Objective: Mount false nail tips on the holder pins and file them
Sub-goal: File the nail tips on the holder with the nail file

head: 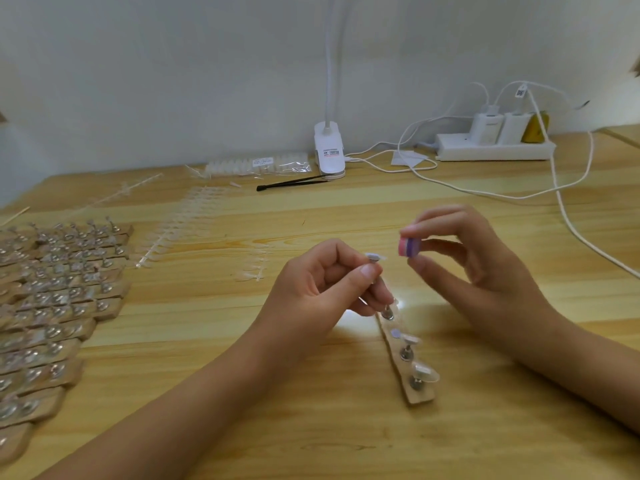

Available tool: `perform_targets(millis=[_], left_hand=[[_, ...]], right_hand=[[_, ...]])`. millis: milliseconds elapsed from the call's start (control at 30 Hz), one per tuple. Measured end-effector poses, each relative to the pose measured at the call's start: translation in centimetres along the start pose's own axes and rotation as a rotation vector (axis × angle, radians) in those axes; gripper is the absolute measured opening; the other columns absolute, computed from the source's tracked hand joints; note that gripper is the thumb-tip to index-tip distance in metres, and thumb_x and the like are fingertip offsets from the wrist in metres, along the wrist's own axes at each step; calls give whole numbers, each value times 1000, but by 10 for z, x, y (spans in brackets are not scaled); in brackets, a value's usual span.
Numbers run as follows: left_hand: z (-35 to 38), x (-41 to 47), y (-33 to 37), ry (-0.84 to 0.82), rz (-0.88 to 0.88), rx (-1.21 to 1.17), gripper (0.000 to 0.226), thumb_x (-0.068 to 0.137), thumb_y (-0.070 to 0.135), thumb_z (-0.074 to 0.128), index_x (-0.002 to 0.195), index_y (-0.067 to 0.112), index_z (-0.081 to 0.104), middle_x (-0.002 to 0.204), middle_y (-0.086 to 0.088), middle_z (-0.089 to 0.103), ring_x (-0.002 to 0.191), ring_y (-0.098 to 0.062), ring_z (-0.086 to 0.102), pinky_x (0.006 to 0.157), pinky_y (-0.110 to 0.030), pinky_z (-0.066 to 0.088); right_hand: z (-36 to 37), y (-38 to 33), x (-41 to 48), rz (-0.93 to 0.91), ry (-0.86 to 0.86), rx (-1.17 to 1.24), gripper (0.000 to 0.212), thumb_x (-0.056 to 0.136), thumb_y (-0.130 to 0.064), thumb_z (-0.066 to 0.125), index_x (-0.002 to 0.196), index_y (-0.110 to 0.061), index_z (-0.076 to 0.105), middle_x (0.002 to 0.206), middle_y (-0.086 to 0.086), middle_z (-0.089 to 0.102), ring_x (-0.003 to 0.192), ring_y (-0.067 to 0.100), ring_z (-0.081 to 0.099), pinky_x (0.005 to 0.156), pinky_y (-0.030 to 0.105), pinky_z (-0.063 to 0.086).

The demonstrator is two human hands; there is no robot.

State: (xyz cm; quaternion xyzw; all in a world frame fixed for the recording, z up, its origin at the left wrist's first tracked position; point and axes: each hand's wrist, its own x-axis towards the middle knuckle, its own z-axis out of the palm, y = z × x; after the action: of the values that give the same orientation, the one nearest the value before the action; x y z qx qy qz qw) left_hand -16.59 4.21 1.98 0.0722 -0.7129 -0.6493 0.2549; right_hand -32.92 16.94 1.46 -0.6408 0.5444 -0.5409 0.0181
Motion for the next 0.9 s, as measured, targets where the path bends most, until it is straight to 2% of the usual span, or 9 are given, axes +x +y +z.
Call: perform_targets(millis=[100, 233, 333, 500, 600, 700, 833, 900], left_hand=[[2, -1, -1, -19, 2, 12, 8, 91, 14, 57, 84, 11, 59, 74, -4, 74, 71, -15, 71, 65, -22, 54], [1, -1, -2, -22, 5, 15, 9, 91, 14, 57, 83, 13, 59, 74, -3, 74, 70, -14, 70, 64, -21, 53], [2, -1, -1, -22, 10, 18, 9, 91, 14, 57, 83, 13, 59, 73, -3, 73, 69, -14, 70, 64, -22, 53], [0, -1, -1, -12, 8, 20, 9, 91, 15, 57, 83, 14, 59, 73, -2, 73, 68, -13, 69, 64, -21, 53], [0, -1, -1, -10, 8, 30, 8, 90, 16, 57, 85, 12, 60, 72, -1, 73, 68, -12, 70, 63, -21, 53], [-1, 0, -2, 8, 13, 42, 8, 89, 16, 58, 83, 12, 60, 71, -1, 73, 67, -12, 69, 63, -20, 52], [-1, 0, -2, 16, 34, 47, 9, 91, 18, 60, 86, 11, 60, 70, 0, 72, 67, -10, 68, 63, -20, 52], [-1, 0, -3, 17, 33, 44, 8, 91, 17, 60, 85, 11, 60, 70, 0, 71, 67, -10, 67, 63, -20, 52]], right_hand=[[1, -4, -2, -109, -47, -7, 22, 93, -11, 59, 115, -17, 57, 113, 10, 54, 108, 26, 60, 94, 34, 51], [1, 0, -1, 10, 5, 42, 20, 94, -7, 60, 113, -16, 58, 113, 6, 57, 109, 20, 61, 94, 34, 53], [1, -4, -3, -85, -9, 35, 23, 94, -13, 60, 116, -18, 57, 114, 8, 55, 108, 23, 62, 94, 31, 52], [1, -2, -1, -50, -22, -24, 24, 93, -7, 60, 114, -18, 59, 114, 10, 55, 110, 23, 61, 97, 32, 52], [1, -5, -3, -154, -67, -100, 23, 93, -10, 60, 115, -18, 60, 116, 8, 56, 112, 26, 58, 95, 37, 49], [2, -3, -1, -64, -69, -90, 22, 93, -5, 64, 114, -12, 62, 114, 9, 56, 111, 24, 59, 95, 41, 51], [4, -7, -3, -143, -88, -129, 24, 93, -7, 60, 116, -13, 62, 116, 8, 56, 114, 25, 58, 97, 36, 47], [3, -3, -2, -93, -72, -130, 22, 95, -6, 60, 115, -13, 62, 114, 9, 57, 113, 23, 58, 98, 37, 48]])
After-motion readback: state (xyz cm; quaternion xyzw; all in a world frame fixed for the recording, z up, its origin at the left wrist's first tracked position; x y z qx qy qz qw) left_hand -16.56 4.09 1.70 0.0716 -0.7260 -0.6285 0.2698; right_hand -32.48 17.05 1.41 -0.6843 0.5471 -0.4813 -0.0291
